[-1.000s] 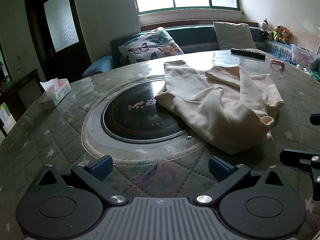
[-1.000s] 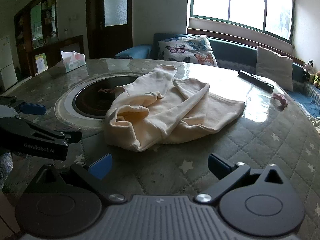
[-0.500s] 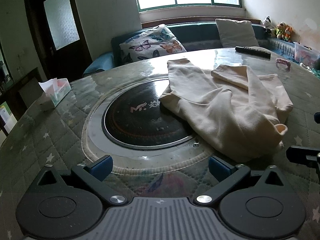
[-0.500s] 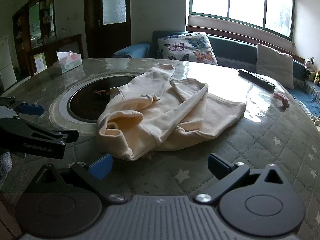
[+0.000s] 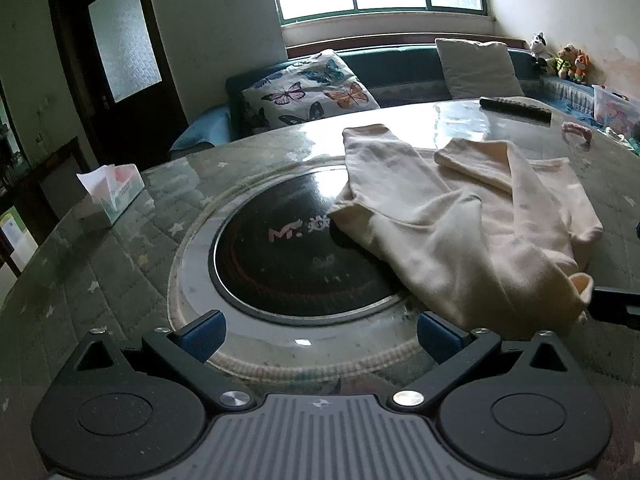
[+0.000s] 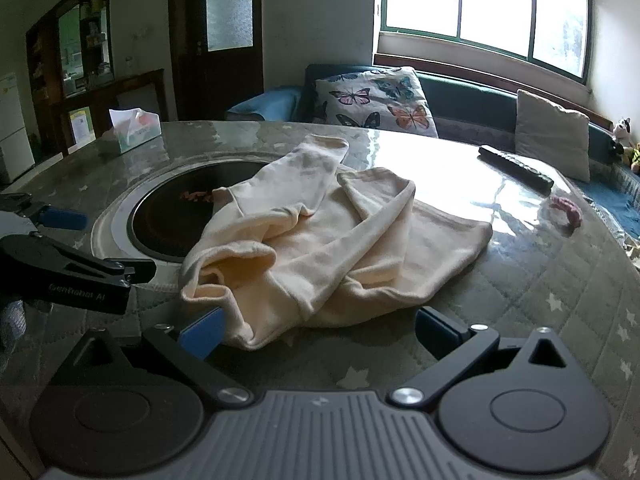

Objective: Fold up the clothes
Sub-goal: 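Move both grippers toward the crumpled cream shirt on the table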

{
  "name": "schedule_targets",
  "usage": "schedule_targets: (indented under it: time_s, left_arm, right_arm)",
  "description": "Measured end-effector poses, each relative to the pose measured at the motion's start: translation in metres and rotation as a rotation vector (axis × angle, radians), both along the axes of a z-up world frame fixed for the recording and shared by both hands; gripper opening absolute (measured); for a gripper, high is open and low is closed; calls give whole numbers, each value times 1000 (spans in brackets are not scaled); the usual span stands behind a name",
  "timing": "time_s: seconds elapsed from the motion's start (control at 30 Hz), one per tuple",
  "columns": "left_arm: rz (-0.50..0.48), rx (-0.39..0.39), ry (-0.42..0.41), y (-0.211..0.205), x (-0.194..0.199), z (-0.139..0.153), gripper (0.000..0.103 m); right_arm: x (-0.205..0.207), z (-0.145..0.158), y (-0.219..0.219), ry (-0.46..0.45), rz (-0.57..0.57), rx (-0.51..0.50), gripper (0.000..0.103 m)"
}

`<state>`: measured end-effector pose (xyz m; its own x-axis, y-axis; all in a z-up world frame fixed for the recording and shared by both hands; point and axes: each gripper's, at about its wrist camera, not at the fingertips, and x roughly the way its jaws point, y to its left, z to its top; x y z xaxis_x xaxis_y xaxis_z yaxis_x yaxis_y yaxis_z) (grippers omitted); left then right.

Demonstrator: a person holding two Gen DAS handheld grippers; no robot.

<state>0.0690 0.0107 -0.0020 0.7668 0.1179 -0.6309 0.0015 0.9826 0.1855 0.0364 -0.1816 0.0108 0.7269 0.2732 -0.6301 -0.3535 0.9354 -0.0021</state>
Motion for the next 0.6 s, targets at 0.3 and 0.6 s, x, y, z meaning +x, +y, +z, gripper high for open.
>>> schedule_targets:
  time_s: [0.3, 0.6]
  left_arm:
    - [10, 0, -23, 7, 15, 13, 103]
    - [14, 1, -5, 4, 23, 13, 103]
  right_arm:
    - [16, 14, -5, -20, 3, 7, 102]
    - [27, 10, -5, -9, -16, 17, 102]
